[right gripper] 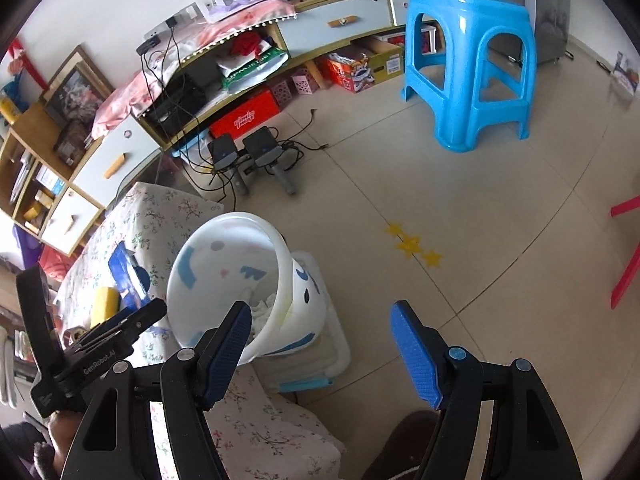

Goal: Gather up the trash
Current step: 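Carry the blue snack box over the bin and release it with the left gripper, then grasp the white yogurt bottle with the left gripper while the right gripper grasps the yellow sponge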

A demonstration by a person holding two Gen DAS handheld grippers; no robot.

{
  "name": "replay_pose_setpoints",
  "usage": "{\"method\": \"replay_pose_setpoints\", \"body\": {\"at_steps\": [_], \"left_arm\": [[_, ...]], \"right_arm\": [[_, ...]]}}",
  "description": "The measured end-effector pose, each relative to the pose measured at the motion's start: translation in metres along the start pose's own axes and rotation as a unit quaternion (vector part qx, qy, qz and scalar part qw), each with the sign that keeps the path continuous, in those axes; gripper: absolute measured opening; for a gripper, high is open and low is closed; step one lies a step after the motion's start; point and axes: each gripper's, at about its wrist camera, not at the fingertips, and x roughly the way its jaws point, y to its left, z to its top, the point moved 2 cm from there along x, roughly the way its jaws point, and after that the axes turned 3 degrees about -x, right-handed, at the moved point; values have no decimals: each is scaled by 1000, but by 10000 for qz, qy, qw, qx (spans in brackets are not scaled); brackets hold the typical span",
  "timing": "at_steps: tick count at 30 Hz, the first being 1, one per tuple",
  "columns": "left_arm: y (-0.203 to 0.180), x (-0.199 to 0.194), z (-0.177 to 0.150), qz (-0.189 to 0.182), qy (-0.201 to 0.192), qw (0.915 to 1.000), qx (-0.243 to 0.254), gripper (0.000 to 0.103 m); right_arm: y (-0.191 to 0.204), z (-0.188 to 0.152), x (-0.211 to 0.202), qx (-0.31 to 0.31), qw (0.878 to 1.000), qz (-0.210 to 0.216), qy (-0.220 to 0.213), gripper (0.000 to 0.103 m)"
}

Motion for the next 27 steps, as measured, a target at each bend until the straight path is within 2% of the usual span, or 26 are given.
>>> {"method": "replay_pose_setpoints", "body": {"at_steps": [2, 10, 14, 16, 18, 22, 27], "left_arm": [[-1, -1, 1, 31, -54, 10000, 32, 85], [11, -23, -5, 317, -95, 9994, 101, 87], [25, -47, -11, 420, -241, 9988, 109, 95], [33, -59, -16, 469, -304, 9984, 68, 96], [43, -74, -23, 542, -368, 9978, 29, 102], [61, -96, -35, 720, -441, 9964, 68, 102], [100, -126, -52, 921, -476, 9945, -175, 102]], "right_arm": [[2, 1, -1, -23, 10000, 3, -16, 74], [23, 1, -6, -217, 9997, 14, -117, 75], [38, 0, -10, -389, 9991, 9, -174, 76], [47, -2, -13, -470, 9987, 29, -186, 78], [59, -4, -15, -551, 9983, 75, -198, 82], [83, -10, -19, -771, 9966, 152, -236, 84], [123, -23, -21, -1024, 9939, 365, -187, 85]]}}
